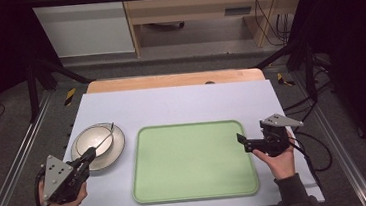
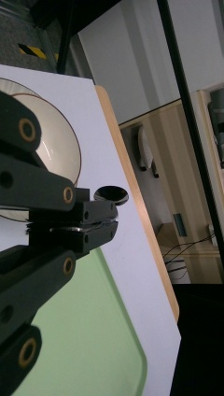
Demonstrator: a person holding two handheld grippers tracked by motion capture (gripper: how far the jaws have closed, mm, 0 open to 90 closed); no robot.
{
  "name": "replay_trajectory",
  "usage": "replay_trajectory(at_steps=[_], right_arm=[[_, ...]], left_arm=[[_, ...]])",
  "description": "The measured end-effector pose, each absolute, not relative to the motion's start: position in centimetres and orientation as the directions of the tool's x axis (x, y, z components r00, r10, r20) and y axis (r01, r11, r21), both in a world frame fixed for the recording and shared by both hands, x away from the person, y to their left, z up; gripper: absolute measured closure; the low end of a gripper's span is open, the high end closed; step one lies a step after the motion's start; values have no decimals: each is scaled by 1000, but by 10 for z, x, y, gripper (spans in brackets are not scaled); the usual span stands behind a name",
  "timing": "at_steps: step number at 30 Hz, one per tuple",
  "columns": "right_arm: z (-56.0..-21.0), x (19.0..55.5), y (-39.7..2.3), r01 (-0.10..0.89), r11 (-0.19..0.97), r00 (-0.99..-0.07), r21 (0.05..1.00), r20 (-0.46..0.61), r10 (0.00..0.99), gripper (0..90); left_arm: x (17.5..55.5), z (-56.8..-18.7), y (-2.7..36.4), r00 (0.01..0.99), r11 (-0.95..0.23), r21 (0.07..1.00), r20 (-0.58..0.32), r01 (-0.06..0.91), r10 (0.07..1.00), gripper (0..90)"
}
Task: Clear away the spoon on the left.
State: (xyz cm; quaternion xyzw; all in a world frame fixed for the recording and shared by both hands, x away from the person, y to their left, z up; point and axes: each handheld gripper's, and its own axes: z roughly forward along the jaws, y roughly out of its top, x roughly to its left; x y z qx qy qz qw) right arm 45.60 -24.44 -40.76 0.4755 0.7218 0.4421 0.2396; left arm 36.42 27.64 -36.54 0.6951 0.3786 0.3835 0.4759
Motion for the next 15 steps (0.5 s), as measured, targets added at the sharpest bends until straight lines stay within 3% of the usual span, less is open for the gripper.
replay_trajectory(at_steps=[15], right_arm=[[-407,456,-245,472,160,-436,867,71,897,35]], left_arm=[[368,-373,252,465,-322,933,216,162,858,889]])
